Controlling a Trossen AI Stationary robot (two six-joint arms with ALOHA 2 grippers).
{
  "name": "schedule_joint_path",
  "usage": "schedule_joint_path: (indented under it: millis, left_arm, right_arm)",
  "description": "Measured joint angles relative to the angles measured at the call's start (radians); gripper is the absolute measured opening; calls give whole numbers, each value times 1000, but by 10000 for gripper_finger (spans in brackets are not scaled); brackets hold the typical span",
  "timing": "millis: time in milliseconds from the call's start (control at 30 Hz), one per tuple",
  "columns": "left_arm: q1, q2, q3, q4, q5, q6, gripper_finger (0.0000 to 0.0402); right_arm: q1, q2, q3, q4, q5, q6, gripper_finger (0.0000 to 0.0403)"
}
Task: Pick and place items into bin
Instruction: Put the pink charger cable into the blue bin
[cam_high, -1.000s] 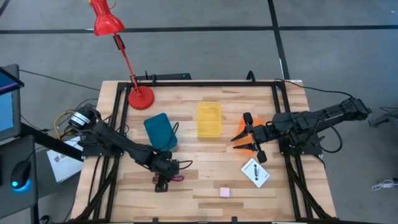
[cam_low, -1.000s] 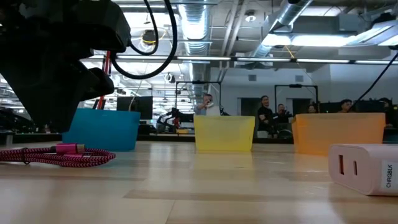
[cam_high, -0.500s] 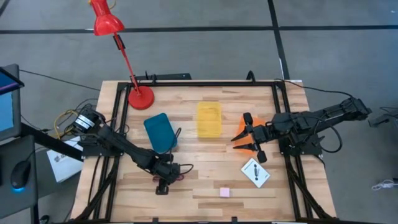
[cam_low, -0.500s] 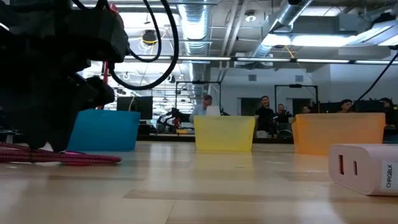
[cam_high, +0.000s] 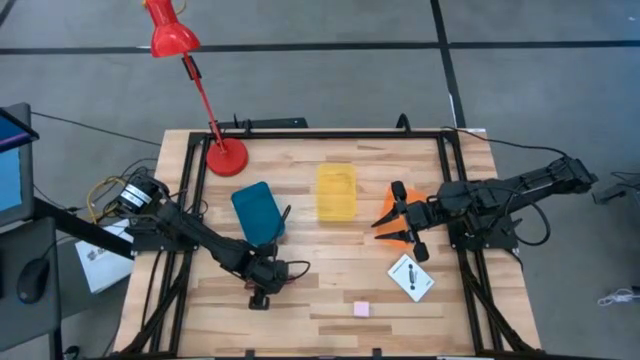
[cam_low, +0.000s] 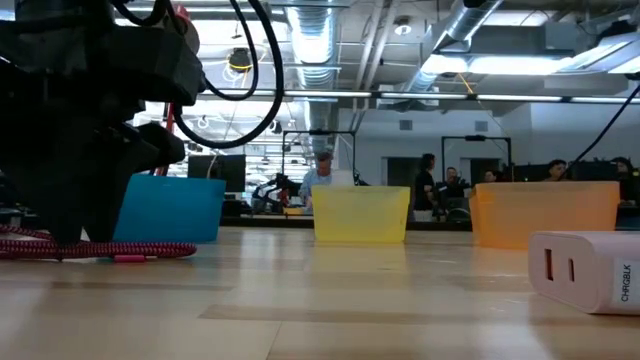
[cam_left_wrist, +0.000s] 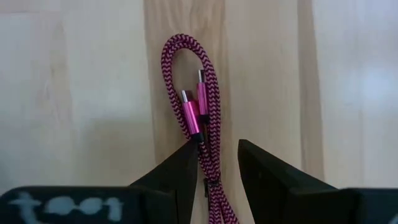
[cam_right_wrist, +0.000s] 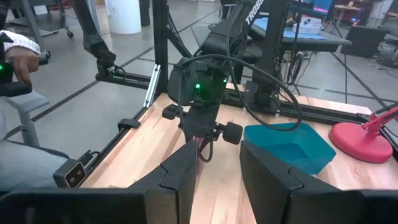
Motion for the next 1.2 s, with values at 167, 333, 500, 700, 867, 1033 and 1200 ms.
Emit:
schedule_joint_path:
  millis: [167,333,500,700,867,1033,1200]
  left_arm:
    - [0,0,0,-46,-44,-6,110]
    - [2,1,0,-56,-69,-6,110]
    - [2,6,-22,-35,-56,-15,110]
    - [2,4,-32,-19,-59,-22,108]
    - [2,4,-32,-19,-63,14,75]
    - [2,4,-32,-24,-79,53,13]
    - [0,10,4,-31,-63,68,11]
  right_arm:
    - [0,0,0,-1,0,0,119]
    - [0,0,0,-1,0,0,119]
    - [0,0,0,-2,0,0,119]
    - [0,0,0,-3,0,0,119]
    - [0,0,0,-7,0,0,119]
    - [0,0,0,-7,0,0,119]
    - [0,0,0,-7,0,0,119]
